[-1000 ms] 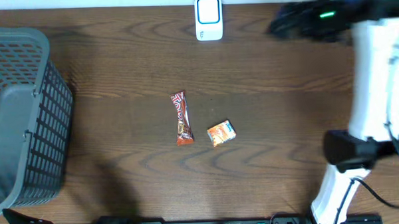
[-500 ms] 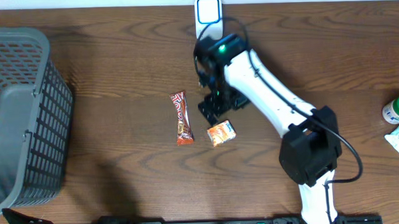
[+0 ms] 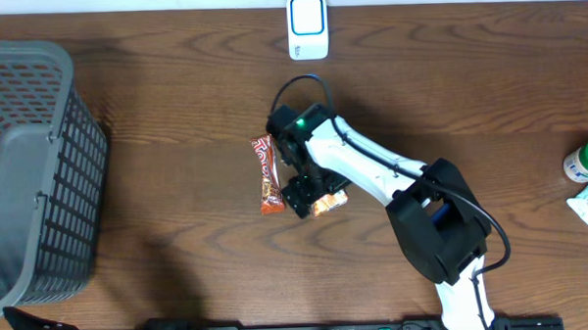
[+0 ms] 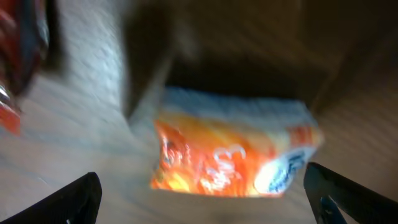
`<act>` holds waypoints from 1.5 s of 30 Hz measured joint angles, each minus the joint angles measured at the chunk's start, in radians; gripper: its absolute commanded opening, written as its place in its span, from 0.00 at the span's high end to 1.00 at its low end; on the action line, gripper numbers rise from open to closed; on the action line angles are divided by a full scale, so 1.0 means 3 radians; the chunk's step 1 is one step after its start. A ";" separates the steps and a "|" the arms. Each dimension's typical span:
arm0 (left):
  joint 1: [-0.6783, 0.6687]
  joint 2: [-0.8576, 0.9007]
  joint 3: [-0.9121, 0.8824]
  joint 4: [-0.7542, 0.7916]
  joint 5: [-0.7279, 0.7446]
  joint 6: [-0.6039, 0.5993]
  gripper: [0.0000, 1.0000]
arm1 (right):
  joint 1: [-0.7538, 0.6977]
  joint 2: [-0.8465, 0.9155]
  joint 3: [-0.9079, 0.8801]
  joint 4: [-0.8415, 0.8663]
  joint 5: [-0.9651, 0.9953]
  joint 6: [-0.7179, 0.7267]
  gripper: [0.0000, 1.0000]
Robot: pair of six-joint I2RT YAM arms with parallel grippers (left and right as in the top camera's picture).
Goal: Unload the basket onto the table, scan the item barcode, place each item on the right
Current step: 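Grasp the small orange pack with the right gripper and lift it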
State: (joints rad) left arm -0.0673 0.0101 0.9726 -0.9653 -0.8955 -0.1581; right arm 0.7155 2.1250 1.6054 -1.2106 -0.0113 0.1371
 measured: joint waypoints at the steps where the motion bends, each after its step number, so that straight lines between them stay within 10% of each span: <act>1: 0.0000 0.0000 0.0000 0.0000 0.0000 0.0001 0.16 | 0.0008 0.0000 -0.0011 0.0062 0.0001 0.0015 0.01; 14: 0.0000 0.0000 0.0000 -0.0013 0.0000 0.0001 0.16 | 0.0006 -0.0075 -0.0504 0.0584 0.0017 0.0093 0.02; 22: 0.0000 0.0000 0.0000 -0.0014 0.0000 0.0001 0.17 | 0.0004 -0.0090 -0.0512 0.0720 0.0027 0.0130 0.32; 45: 0.0000 0.0000 0.0000 -0.0013 0.0000 0.0000 0.17 | -0.0785 -0.0067 0.0565 -0.0034 -0.1007 0.0744 0.36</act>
State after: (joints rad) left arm -0.0673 0.0101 0.9726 -0.9691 -0.8955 -0.1581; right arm 0.4801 2.1048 1.7748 -1.2209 -0.3134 0.3603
